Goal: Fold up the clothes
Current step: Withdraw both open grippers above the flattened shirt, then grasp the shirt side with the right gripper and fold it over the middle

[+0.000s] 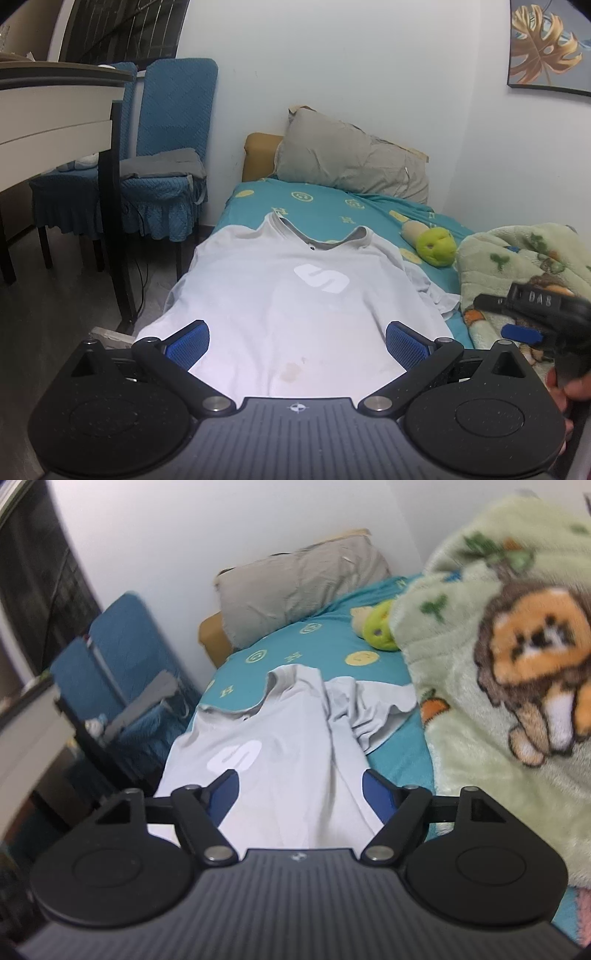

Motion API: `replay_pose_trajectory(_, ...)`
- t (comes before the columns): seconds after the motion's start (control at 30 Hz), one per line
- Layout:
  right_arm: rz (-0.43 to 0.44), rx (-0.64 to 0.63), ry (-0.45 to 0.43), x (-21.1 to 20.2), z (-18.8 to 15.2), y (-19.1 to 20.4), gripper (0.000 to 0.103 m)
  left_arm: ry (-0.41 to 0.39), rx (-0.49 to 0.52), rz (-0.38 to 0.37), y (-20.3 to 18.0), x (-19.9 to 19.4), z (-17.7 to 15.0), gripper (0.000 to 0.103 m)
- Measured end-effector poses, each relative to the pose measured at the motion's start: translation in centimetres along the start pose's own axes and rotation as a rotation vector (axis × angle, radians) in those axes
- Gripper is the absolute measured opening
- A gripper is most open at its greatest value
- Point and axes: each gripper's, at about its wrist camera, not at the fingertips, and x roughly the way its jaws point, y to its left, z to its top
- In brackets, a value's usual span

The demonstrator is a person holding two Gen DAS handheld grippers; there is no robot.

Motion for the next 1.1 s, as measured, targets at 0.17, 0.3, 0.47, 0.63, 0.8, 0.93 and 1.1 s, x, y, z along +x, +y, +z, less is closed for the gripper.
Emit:
replay_pose_trajectory(0.17,-0.023,0.251,0.035,3.2,2.0,-4.5,0.072,0.046,-0.045,-0.041,0.0,1.4,-0.8,0.103)
replay_pose_trajectory(0.3,0.011,0.503,0.073,6.4,2.1,-8.6,0.072,0.104,-0.111,-0.084,0.2,3.1,-1.6,0.103)
replay_pose_trajectory(0.47,-0.035,0.599,0.074,10.8,1.5,-9.9,0.073,0.135,-0.122,-0.082,0.3,5.5,-2.3,0.103)
replay_pose_trajectory(0.63,-0.103,0.485,0.035,14.8,2.0,-7.6,0.073,0.145,-0.196,-0.086,1.3,8.2,-2.1,0.103)
replay_pose_trajectory(0.8,-0.145,0.407,0.008,18.7,2.8,-6.7,0.067,0.141,-0.207,-0.06,2.1,10.4,-1.7,0.103)
replay_pose_trajectory(0.93,-0.186,0.435,-0.062,20.6,3.6,-7.5,0.049,0.151,-0.223,-0.057,2.5,11.7,-2.0,0.103)
replay_pose_trajectory(1.1,-0.235,0.32,-0.055,22.5,5.0,-7.8,0.009,0.141,-0.192,-0.043,2.1,12.4,-2.1,0.103)
